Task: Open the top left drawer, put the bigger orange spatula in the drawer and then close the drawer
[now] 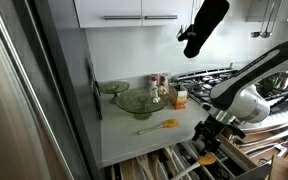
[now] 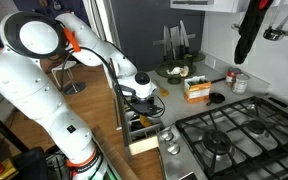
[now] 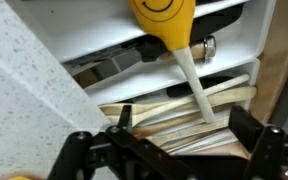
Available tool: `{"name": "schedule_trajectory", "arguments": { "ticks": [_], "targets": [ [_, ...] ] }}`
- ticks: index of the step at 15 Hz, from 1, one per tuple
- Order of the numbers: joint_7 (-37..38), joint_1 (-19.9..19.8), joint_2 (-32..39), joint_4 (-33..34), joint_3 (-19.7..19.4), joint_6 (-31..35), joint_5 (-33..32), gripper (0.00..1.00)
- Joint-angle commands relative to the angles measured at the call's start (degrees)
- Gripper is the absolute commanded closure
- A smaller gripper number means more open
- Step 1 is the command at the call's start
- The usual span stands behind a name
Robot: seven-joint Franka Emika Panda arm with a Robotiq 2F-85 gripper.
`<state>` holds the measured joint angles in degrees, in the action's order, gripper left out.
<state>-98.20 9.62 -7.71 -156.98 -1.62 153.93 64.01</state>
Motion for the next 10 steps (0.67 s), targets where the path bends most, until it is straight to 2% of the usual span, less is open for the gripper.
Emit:
{"name": "schedule_trajectory", "arguments": {
  "ticks": [1,10],
  "targets": [
    [5.1,0.3,-1.5,-1.3,2.8,3.8,-5.6,0.00],
    [11.5,0.3,5.1,0.0,7.1,7.8,-12.5,0.00]
  ]
}}
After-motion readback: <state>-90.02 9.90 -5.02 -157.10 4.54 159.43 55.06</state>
